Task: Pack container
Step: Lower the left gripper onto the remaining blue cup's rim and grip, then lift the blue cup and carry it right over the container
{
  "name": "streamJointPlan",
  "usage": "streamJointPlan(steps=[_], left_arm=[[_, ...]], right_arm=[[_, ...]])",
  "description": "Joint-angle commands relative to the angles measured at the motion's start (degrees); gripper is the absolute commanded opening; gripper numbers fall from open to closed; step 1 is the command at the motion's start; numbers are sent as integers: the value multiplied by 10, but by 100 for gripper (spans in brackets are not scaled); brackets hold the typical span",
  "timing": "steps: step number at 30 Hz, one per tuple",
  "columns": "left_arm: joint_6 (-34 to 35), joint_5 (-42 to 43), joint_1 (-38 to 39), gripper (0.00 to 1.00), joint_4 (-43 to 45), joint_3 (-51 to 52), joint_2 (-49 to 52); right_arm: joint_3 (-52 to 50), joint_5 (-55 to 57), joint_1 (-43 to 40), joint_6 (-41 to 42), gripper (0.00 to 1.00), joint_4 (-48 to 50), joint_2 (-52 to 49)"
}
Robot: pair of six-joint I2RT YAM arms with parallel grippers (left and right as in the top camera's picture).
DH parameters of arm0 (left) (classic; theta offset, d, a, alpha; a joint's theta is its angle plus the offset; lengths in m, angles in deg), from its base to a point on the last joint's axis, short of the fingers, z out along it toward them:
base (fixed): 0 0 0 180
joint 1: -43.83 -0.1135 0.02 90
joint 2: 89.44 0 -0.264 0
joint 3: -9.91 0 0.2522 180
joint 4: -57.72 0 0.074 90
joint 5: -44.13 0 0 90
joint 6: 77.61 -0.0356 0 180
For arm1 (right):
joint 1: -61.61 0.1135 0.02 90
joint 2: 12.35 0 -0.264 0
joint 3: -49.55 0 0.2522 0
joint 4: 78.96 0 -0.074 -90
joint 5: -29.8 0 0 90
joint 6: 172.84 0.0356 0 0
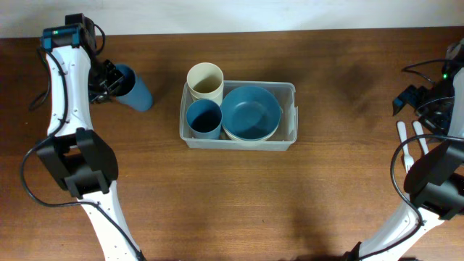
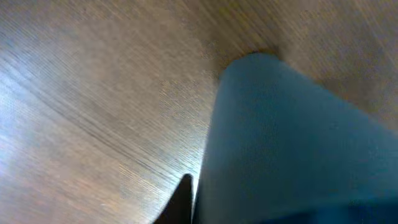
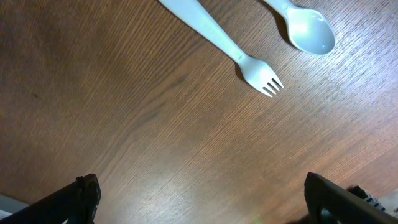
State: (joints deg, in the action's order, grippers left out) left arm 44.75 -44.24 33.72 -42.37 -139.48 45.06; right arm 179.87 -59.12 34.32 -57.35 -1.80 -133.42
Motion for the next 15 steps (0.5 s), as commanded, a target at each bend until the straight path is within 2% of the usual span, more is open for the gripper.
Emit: streamJointPlan(steps=[1,10,15], left_arm=[[2,-3,-2,2,-1,-3,6],[-4,-2,-2,1,-22,-33,3],[-42,-4,-2,2,-80,-162,-2]], right_arm=[[-2,7,-1,5,99,0,7],[-2,7,-1,5,99,0,7],[-2,7,-1,5,99,0,7]])
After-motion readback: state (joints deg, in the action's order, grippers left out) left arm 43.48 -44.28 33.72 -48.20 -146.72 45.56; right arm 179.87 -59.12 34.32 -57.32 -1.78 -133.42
